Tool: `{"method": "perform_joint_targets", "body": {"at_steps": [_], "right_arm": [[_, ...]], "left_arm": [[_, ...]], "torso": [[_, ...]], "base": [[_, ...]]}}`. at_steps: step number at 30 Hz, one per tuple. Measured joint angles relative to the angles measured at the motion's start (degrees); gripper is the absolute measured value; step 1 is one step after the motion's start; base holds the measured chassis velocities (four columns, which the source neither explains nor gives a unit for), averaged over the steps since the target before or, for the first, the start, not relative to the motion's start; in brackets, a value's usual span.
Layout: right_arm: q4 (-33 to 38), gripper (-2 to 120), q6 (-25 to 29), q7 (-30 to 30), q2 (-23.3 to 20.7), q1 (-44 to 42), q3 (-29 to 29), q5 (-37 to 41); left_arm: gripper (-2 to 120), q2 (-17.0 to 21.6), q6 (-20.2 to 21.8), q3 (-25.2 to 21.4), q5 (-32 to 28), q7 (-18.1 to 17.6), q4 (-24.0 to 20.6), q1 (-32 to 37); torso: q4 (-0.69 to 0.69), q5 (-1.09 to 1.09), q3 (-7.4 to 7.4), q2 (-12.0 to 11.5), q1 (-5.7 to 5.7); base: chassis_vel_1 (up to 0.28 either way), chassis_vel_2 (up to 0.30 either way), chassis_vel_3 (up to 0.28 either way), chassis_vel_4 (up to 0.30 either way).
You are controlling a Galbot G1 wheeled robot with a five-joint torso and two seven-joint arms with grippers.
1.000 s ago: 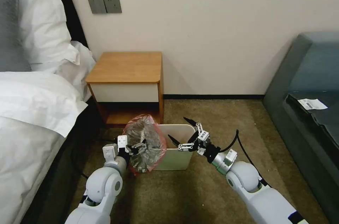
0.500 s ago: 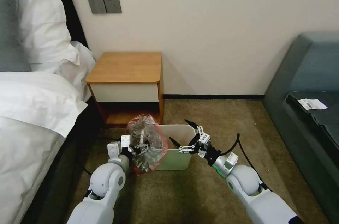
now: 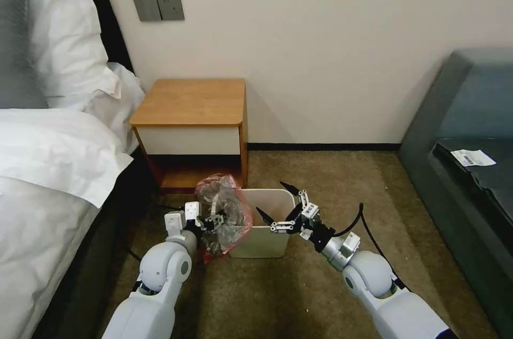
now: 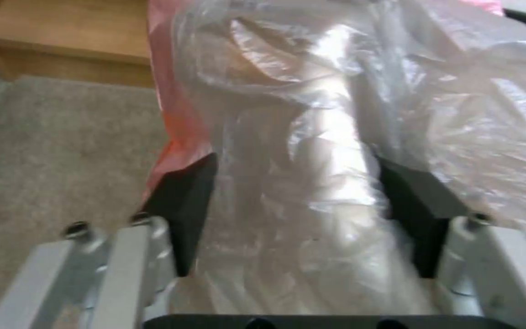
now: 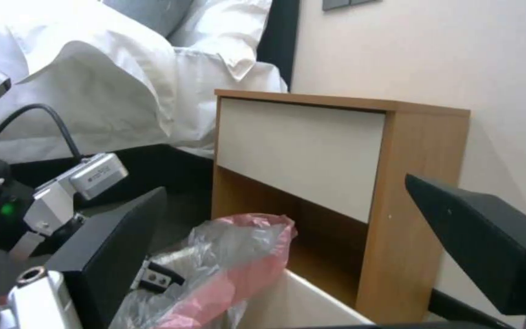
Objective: Pick up the garbage bag from the table and place it over the trash can.
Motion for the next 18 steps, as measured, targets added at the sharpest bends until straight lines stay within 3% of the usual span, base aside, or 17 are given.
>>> {"method": "perform_joint_targets", "body": {"at_steps": [1,3,5,7,9,13,18], "right_arm": [[0.03,100,0.00,0.02,-0.01,0.00,0.00,0.01],[0.19,100,0.00,0.11,-0.07,-0.14,0.00,0.06],[0.19,100,0.00,0.13,-0.07,-0.16,0.01,0.07],[0.31,100,0.00,0.24,-0.09,-0.18,0.01,0.10],[0.33,100,0.00,0.24,-0.10,-0.19,0.01,0.10],[0.33,100,0.00,0.33,-0.04,-0.11,-0.21,0.10],[0.28,100,-0.09,0.51,0.00,0.15,-0.57,-0.02]], "left_arm": [[60,-0.02,0.09,0.05,-0.02,0.09,-0.01,0.04],[46,-0.14,0.38,0.31,-0.04,0.58,-0.14,0.51],[44,-0.16,0.38,0.32,-0.04,0.61,-0.16,0.57],[32,-0.19,0.39,0.36,-0.03,0.66,-0.27,0.91],[31,-0.19,0.38,0.36,-0.02,0.66,-0.28,0.95],[12,0.13,0.42,0.17,0.25,0.59,-0.88,1.53],[11,0.02,0.53,-0.16,-0.15,0.35,-1.53,1.98]], "torso": [[0.00,0.00,0.00,0.00,0.00],[0.00,-0.01,0.00,0.00,0.00],[0.00,-0.01,0.00,0.00,0.00],[-0.01,-0.02,0.00,0.01,0.00],[-0.01,-0.02,0.00,0.01,0.00],[-0.01,-0.04,0.01,0.00,0.00],[-0.03,-0.05,0.02,-0.01,0.01]], "base": [[0.000,0.000,0.000,0.000],[0.000,0.000,0.000,0.000],[0.000,0.000,0.000,0.000],[0.000,0.000,0.000,0.000],[0.000,0.000,0.000,0.000],[0.000,0.000,0.000,0.000],[0.000,0.000,0.000,0.000]]}}
